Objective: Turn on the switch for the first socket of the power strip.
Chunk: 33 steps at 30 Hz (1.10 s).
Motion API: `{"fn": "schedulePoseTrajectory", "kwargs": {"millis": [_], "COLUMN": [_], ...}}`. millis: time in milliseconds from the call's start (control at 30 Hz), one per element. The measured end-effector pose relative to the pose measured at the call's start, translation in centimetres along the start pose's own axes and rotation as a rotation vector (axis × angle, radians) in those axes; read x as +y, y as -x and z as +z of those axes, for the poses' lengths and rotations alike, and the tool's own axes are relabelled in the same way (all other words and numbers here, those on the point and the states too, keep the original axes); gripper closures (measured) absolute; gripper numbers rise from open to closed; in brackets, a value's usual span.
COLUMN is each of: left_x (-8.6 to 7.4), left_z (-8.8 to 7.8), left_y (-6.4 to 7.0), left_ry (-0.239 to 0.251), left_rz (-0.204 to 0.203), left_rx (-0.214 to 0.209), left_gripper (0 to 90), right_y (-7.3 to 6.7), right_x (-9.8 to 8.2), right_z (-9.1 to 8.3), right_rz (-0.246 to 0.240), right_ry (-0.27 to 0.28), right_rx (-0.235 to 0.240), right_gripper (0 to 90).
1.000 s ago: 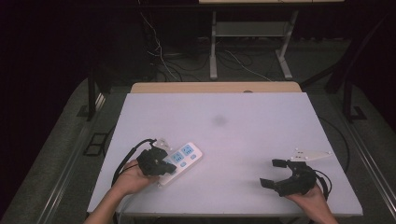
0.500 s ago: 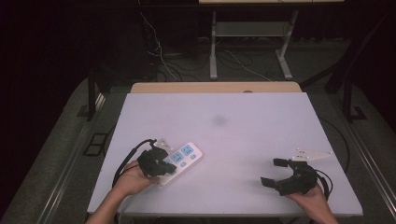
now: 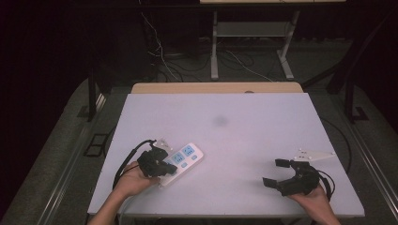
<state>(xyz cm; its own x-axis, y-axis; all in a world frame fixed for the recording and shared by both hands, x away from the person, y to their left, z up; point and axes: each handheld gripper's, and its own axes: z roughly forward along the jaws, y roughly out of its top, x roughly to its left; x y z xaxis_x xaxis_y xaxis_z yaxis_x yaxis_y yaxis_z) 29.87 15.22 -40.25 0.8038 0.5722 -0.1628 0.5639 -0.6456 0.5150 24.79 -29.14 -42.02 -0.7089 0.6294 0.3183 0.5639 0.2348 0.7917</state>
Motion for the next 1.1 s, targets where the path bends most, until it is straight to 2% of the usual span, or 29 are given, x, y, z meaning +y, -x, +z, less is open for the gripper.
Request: {"fn": "schedulePoseTrajectory", "kwargs": {"millis": [133, 233, 467, 933, 1100], "left_x": [0.0, 0.1, 0.3, 1.0, 0.8], "left_z": [-0.1, -0.2, -0.5, -3.1, -3.7], "left_y": [-0.1, -0.3, -0.4, -1.0, -1.1], "left_ry": [0.005, -0.004, 0.014, 0.119, 0.160], "left_rz": [0.002, 0.003, 0.001, -0.016, -0.035], "left_rx": [-0.005, 0.015, 0.010, 0.036, 0.044], "left_gripper": [89.4, 89.4, 89.3, 89.1, 89.0], "right_y": [0.0, 0.0, 0.2, 0.1, 0.1], "right_x": [0.0, 0.0, 0.0, 0.0, 0.0], "right_z": [0.0, 0.0, -0.2, -0.2, -0.3], "right_rz": [0.002, 0.001, 0.004, 0.002, 0.005], "right_ry": [0.000, 0.002, 0.006, 0.009, 0.010], "right_rx": [0.000, 0.000, -0.001, -0.002, -0.001], "right_gripper": [0.0, 0.0, 0.0, 0.0, 0.0]}}
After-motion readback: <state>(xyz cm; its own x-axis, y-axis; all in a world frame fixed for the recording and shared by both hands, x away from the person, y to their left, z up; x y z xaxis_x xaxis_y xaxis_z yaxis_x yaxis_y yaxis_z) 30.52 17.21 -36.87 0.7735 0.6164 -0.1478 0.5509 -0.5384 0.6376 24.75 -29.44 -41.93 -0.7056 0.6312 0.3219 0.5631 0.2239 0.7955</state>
